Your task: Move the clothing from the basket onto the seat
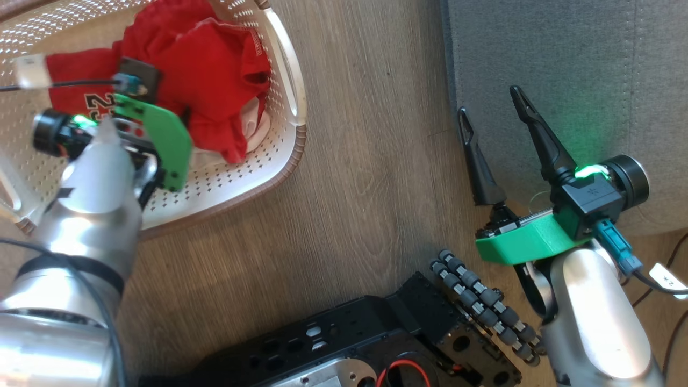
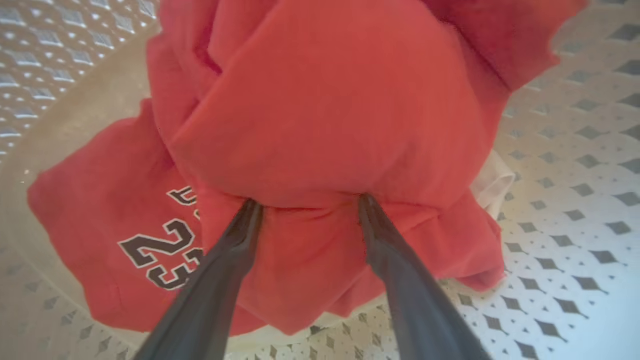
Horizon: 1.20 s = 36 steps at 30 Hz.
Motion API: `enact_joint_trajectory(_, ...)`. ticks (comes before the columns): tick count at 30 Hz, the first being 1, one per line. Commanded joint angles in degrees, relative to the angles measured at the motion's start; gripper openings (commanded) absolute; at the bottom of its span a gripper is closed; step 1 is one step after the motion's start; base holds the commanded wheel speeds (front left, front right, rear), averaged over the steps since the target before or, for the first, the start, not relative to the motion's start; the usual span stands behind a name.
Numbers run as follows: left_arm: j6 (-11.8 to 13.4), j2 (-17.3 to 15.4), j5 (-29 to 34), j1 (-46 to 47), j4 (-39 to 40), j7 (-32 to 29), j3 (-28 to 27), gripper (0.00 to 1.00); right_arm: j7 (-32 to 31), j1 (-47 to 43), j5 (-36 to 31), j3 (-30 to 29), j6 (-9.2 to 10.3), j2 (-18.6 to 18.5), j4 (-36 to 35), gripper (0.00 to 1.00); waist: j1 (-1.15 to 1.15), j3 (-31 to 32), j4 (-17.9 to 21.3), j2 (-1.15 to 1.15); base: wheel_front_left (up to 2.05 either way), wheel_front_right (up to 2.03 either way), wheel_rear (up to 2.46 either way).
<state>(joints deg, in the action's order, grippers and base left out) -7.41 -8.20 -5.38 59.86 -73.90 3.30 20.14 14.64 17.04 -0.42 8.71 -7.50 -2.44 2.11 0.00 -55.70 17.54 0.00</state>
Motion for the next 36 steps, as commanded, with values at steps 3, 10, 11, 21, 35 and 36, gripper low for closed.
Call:
enact_joint_trajectory(3,-0.06,-0.06,-3.47,-2.16,0.07,-3.22,3.09,1.0,0.36,-2.68,0.52,1.28,0.01,-0.43,-1.37,1.0,0.0,0.08,-0.07,0.0,0.0,0.0,0.0)
enact_joint_trajectory(10,-0.07,-1.37,-9.33,-1.8,1.51,-5.03,9.51,0.0,0.36,-2.42,0.29,1.35,0.01,-0.43,-1.66,1.0,0.0,-0.06,-0.4,0.0,0.0,0.0,0.0)
enact_joint_trajectory(11,-0.07,-1.69,-10.31,-1.73,1.75,-5.11,10.34,0.0,0.36,-2.24,0.23,1.43,0.01,-0.43,-1.69,1.0,0.0,-0.08,-0.45,0.0,0.0,0.0,0.0)
enact_joint_trajectory(21,-0.07,-5.42,-17.77,-2.04,2.5,-0.54,15.18,0.0,0.36,0.38,0.3,2.26,0.01,-0.43,-0.87,1.0,0.0,1.82,-0.5,0.0,0.0,0.0,0.0)
enact_joint_trajectory(35,0.2,-3.34,-22.94,-8.29,1.32,11.29,14.06,0.0,0.36,2.76,-1.85,2.4,0.01,-0.43,3.85,1.0,0.0,17.01,-5.55,0.0,0.0,0.0,0.0)
enact_joint_trajectory(36,0.45,-3.2,-23.15,-9.13,1.52,11.48,13.73,0.0,0.36,2.51,-2.13,2.5,0.01,-0.43,4.43,1.0,0.0,18.73,-6.0,0.0,0.0,0.0,0.0)
